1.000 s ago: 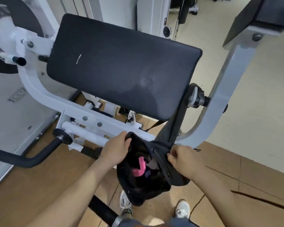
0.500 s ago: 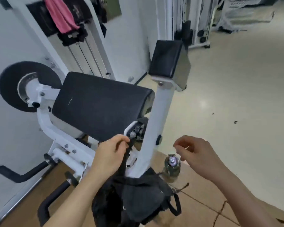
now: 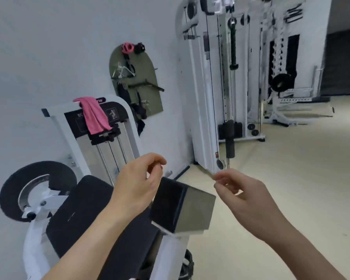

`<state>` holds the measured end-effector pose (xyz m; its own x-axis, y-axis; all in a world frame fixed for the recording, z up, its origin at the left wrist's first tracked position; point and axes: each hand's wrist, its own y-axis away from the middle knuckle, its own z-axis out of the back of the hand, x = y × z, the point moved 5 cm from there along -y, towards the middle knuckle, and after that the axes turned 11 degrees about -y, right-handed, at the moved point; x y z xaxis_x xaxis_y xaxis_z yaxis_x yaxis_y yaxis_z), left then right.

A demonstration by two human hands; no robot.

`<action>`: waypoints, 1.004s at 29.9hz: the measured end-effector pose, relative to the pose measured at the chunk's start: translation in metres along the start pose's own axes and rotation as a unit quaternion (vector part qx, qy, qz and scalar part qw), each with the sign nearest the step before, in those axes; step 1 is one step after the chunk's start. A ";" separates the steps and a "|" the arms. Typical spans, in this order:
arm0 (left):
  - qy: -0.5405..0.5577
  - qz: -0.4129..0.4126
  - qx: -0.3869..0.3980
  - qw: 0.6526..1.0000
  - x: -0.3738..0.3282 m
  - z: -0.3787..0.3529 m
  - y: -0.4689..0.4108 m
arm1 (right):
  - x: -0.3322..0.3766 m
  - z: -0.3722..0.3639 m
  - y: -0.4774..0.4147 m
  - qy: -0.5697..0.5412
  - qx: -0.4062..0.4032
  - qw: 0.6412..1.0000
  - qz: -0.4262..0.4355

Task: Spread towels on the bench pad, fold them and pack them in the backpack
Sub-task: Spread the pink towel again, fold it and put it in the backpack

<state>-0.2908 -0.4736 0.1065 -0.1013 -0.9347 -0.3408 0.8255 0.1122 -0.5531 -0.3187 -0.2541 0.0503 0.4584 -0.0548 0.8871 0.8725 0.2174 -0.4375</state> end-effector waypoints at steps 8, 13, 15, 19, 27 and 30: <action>-0.128 0.005 0.062 0.990 0.034 -0.048 -0.097 | -0.020 -0.047 -0.157 0.186 0.168 0.964 0.095; -0.264 0.007 0.134 0.955 0.064 -0.077 -0.135 | -0.065 -0.084 -0.218 0.320 0.264 0.900 0.133; -0.327 0.003 0.163 0.931 0.076 -0.086 -0.150 | -0.084 -0.098 -0.240 0.319 0.291 0.893 0.128; -0.438 0.001 0.195 0.878 0.102 -0.097 -0.186 | -0.121 -0.122 -0.295 0.156 0.336 0.928 0.039; -0.626 0.037 0.275 0.729 0.110 -0.121 -0.264 | -0.188 -0.148 -0.426 -0.293 0.391 0.842 -0.228; -0.626 0.092 0.292 0.717 0.119 -0.142 -0.300 | -0.213 -0.145 -0.476 -0.397 0.363 0.795 -0.280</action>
<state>-0.6297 -0.5706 0.1242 0.3155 -0.5327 0.7853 0.8898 0.4536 -0.0497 -0.8071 -0.4871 0.0487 -0.4700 0.2285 0.8526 0.4427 0.8966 0.0038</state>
